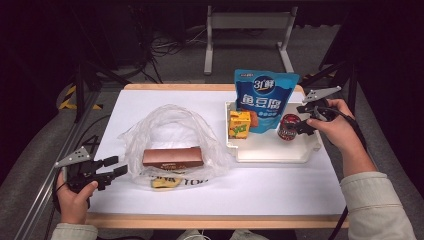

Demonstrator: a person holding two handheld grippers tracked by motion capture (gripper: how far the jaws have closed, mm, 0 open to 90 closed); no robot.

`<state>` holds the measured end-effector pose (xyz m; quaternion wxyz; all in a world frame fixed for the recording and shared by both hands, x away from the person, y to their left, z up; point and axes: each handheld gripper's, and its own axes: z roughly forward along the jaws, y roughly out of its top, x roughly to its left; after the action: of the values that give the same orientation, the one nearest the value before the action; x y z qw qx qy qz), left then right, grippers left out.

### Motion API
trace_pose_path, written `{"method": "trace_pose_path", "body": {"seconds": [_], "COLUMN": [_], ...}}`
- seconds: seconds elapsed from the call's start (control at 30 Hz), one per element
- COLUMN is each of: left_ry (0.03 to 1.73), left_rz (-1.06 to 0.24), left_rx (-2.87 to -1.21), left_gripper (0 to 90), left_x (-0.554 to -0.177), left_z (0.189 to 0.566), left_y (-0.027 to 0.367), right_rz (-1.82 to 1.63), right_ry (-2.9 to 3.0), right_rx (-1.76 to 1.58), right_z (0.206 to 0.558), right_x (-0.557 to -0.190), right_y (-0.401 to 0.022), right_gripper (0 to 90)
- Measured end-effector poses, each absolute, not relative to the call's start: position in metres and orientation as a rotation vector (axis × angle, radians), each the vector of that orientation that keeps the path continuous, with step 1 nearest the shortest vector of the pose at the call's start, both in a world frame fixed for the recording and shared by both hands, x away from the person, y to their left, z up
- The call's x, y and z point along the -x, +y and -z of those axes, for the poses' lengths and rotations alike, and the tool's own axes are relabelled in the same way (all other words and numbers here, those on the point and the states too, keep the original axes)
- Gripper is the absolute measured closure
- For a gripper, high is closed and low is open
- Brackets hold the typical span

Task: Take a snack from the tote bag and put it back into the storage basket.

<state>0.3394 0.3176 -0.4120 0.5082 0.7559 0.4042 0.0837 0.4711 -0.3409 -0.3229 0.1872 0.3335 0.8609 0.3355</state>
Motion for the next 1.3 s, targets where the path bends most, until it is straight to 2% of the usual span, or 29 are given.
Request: {"method": "trace_pose_path", "body": {"seconds": [0.27, 0.73, 1.3], "left_ry": [0.973, 0.970, 0.979], "left_rz": [-0.202, -0.214, -0.223], "left_rx": [-1.821, -1.803, -1.790], "left_gripper": [37.2, 37.0, 36.8], "left_x": [-0.340, -0.345, -0.343], "left_z": [0.411, 0.410, 0.409], "left_y": [0.316, 0.316, 0.319], "right_rz": [-1.042, -1.147, -1.254], "right_ry": [2.437, 2.500, 2.583], "right_rx": [-0.871, -0.745, -0.613], "right_z": [0.304, 0.289, 0.288], "right_x": [-0.454, -0.445, -0.439], "right_y": [-0.306, -0.258, -0.184], "right_gripper": [14.8, 15.3, 16.6]}}
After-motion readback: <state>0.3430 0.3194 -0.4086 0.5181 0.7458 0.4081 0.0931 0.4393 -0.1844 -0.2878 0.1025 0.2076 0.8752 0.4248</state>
